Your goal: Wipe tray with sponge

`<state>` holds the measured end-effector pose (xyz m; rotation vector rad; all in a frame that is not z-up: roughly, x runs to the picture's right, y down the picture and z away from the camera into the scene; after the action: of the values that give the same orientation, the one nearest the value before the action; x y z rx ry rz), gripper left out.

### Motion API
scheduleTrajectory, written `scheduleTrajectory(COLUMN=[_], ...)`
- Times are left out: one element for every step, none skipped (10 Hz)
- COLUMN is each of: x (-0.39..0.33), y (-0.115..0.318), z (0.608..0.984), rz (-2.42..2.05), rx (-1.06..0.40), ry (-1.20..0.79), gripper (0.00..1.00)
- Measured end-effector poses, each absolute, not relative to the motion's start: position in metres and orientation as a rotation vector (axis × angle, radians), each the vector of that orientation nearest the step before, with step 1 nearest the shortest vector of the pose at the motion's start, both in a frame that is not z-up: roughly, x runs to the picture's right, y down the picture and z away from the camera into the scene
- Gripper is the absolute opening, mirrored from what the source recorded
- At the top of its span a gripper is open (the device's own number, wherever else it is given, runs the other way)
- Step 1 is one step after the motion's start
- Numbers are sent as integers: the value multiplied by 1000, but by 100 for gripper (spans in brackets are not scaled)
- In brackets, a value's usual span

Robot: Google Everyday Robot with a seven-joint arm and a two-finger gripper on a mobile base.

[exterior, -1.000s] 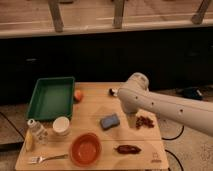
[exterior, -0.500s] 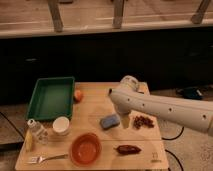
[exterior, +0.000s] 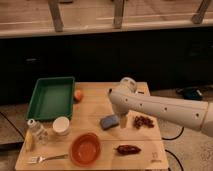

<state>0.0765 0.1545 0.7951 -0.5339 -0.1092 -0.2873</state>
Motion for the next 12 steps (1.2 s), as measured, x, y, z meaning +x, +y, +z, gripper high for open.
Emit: scheduleTrajectory(x=[74, 72, 71, 71, 68, 65, 64, 64, 61, 58, 59, 59], y=[155, 157, 160, 160, 162, 163, 164, 165, 167, 168, 169, 171], z=[798, 801, 806, 810, 814, 817, 820, 822, 825, 828, 830, 833], rz=[-285, -283, -280, -279, -276, -275, -273, -273, -274, -273, -269, -263], rx=[-534, -537, -539, -538, -541, -542, -544, -544, -548, -549, -550, -552], ry=[-115, -122, -130, -134, -142, -150, -155, -156, -162, -169, -171, -174], gripper=[80, 80, 80, 80, 80, 80, 80, 80, 80, 80, 80, 80])
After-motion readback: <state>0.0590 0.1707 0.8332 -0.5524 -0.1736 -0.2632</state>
